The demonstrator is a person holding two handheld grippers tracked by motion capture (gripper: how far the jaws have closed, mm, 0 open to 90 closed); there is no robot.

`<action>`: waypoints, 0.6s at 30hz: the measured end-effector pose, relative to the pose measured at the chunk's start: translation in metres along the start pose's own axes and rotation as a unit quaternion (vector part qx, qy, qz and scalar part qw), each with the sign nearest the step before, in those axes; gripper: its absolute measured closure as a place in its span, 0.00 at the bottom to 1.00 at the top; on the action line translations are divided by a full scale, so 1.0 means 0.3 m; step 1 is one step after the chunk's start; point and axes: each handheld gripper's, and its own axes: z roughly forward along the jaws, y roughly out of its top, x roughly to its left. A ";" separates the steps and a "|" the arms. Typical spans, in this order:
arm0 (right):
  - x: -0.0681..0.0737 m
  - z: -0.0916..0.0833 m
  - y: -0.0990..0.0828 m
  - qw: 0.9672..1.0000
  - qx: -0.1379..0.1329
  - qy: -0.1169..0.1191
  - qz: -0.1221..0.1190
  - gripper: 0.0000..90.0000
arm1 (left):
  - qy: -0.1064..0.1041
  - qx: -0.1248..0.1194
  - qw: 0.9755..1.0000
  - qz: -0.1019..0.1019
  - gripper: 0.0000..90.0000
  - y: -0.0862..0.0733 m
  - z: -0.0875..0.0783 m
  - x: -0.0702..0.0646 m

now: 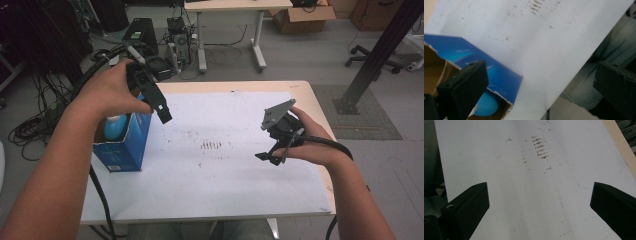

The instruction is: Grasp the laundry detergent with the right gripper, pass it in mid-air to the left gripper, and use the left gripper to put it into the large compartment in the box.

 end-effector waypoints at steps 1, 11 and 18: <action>-0.001 -0.004 0.003 1.000 0.002 0.001 -0.003 0.03 | -0.001 0.003 1.000 0.013 0.00 0.005 0.002 -0.011; 0.002 -0.022 0.040 0.999 0.029 0.017 -0.027 0.03 | -0.008 0.025 0.992 0.121 0.00 0.041 0.046 -0.108; 0.001 -0.021 0.068 0.997 0.057 0.035 -0.047 0.03 | -0.018 0.046 0.984 0.171 0.00 0.048 0.093 -0.157</action>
